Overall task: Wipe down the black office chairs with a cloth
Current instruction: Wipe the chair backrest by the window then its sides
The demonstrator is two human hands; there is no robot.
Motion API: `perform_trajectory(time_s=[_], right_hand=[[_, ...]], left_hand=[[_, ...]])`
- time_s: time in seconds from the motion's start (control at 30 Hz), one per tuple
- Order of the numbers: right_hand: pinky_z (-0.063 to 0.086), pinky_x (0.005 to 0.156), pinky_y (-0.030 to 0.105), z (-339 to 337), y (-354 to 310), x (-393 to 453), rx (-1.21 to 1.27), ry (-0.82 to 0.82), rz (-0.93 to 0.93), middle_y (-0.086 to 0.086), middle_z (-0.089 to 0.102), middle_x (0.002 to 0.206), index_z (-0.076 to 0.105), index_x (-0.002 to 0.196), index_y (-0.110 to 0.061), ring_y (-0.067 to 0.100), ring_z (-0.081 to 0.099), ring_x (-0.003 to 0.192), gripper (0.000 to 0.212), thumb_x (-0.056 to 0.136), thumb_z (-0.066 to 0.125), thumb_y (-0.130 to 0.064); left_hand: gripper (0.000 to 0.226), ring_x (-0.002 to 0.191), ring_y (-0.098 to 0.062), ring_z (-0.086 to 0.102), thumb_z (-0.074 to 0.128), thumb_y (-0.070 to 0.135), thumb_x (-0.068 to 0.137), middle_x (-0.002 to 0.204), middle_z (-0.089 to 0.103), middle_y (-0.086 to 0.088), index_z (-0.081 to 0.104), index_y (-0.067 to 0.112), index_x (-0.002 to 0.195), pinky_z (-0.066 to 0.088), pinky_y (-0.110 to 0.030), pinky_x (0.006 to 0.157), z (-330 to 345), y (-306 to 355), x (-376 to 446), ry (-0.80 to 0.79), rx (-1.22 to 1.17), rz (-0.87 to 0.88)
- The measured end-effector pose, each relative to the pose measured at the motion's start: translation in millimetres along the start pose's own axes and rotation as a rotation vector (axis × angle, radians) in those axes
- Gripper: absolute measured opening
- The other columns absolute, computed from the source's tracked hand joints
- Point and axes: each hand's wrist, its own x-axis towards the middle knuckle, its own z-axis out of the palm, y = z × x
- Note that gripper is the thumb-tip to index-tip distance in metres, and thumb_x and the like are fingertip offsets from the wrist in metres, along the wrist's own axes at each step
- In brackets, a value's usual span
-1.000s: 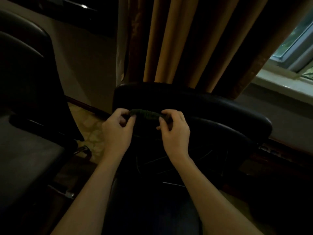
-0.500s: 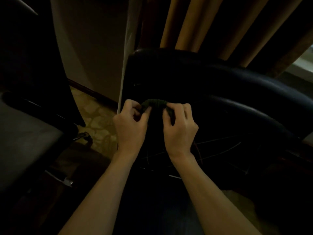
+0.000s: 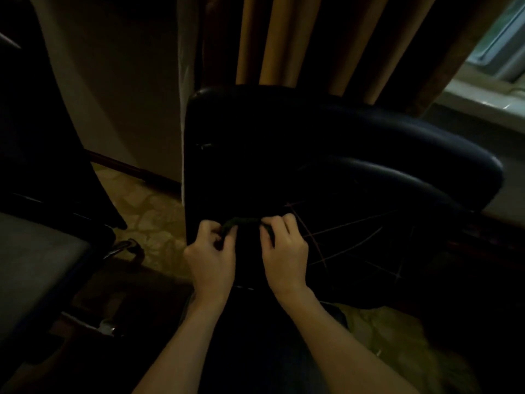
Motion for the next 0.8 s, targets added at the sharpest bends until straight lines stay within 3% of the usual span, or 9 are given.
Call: perform_trajectory(time_s=[0.1, 0.17, 0.23, 0.33, 0.4, 0.5, 0.67, 0.8], right_hand=[[0.051, 0.05, 0.031, -29.0, -14.9, 43.8, 0.043, 0.107, 0.004, 0.007, 0.056, 0.092, 0.064, 0.098, -0.006, 0.015, 0.055, 0.063, 0.011, 0.093, 0.059, -0.014], [0.047, 0.054, 0.022, -45.7, -24.9, 70.2, 0.064, 0.17, 0.015, 0.007, 0.057, 0.096, 0.063, 0.104, -0.006, 0.014, 0.056, 0.067, 0.014, 0.092, 0.061, -0.014], [0.039, 0.058, 0.007, -57.3, -30.2, 88.6, 0.072, 0.232, 0.056, 0.006, 0.057, 0.101, 0.06, 0.109, -0.007, 0.008, 0.053, 0.07, 0.019, 0.092, 0.062, -0.016], [0.039, 0.062, 0.002, -62.8, -27.9, 95.6, 0.121, 0.267, 0.064, 0.008, 0.055, 0.105, 0.056, 0.114, -0.005, -0.001, 0.045, 0.078, 0.028, 0.091, 0.065, -0.017], [0.047, 0.067, 0.01, -60.3, -22.7, 88.0, 0.123, 0.217, -0.001, 0.01, 0.054, 0.107, 0.056, 0.116, -0.004, 0.002, 0.05, 0.08, 0.03, 0.09, 0.066, -0.015], [0.055, 0.059, 0.029, -57.1, -6.4, 74.8, 0.08, 0.155, -0.066, 0.012, 0.054, 0.103, 0.061, 0.108, -0.004, 0.018, 0.059, 0.074, 0.02, 0.091, 0.06, -0.013], [0.055, 0.057, 0.033, -71.5, 4.8, 60.1, 0.14, -0.002, 0.004, 0.007, 0.055, 0.1, 0.064, 0.105, -0.004, 0.016, 0.058, 0.07, 0.014, 0.092, 0.063, -0.009], [0.056, 0.063, 0.033, -102.6, 4.2, 92.2, 0.181, 0.039, 0.051, 0.007, 0.055, 0.102, 0.063, 0.104, -0.005, 0.016, 0.059, 0.074, 0.014, 0.091, 0.064, -0.01]], left_hand=[[0.017, 0.063, 0.015, 0.055, 0.07, 0.023, 0.089, 0.066, 0.055, 0.018, 0.054, 0.017, 0.085, 0.039, -0.004, 0.054, 3.7, 53.3, 28.0, 0.056, -0.083, 0.025], [0.018, 0.061, 0.02, 0.052, 0.07, 0.022, 0.088, 0.063, 0.051, 0.02, 0.054, 0.016, 0.083, 0.037, -0.002, 0.054, 5.8, 85.8, 45.3, 0.101, -0.095, 0.074], [0.02, 0.06, 0.018, 0.053, 0.071, 0.027, 0.088, 0.062, 0.051, 0.019, 0.055, 0.016, 0.083, 0.037, -0.003, 0.053, 8.5, 107.2, 56.1, 0.136, -0.088, 0.099], [0.027, 0.057, 0.008, 0.055, 0.073, 0.041, 0.083, 0.061, 0.052, 0.019, 0.055, 0.02, 0.083, 0.038, -0.005, 0.054, 12.5, 117.3, 59.5, 0.193, -0.082, 0.105], [0.031, 0.056, 0.005, 0.053, 0.074, 0.044, 0.081, 0.062, 0.052, 0.019, 0.053, 0.021, 0.083, 0.038, -0.005, 0.054, 12.8, 112.1, 57.4, 0.212, -0.046, 0.096], [0.028, 0.059, 0.001, 0.056, 0.073, 0.041, 0.083, 0.065, 0.056, 0.015, 0.052, 0.022, 0.084, 0.04, -0.012, 0.054, 19.1, 99.2, 45.8, 0.167, -0.023, 0.066], [0.02, 0.059, -0.003, 0.057, 0.07, 0.034, 0.087, 0.068, 0.06, 0.006, 0.056, 0.02, 0.086, 0.038, -0.011, 0.049, 21.2, 98.5, 21.1, 0.054, 0.077, 0.056], [0.021, 0.057, -0.004, 0.06, 0.071, 0.035, 0.087, 0.065, 0.062, 0.007, 0.059, 0.018, 0.086, 0.045, -0.014, 0.05, 26.0, 138.1, 33.9, 0.041, 0.03, 0.049]])
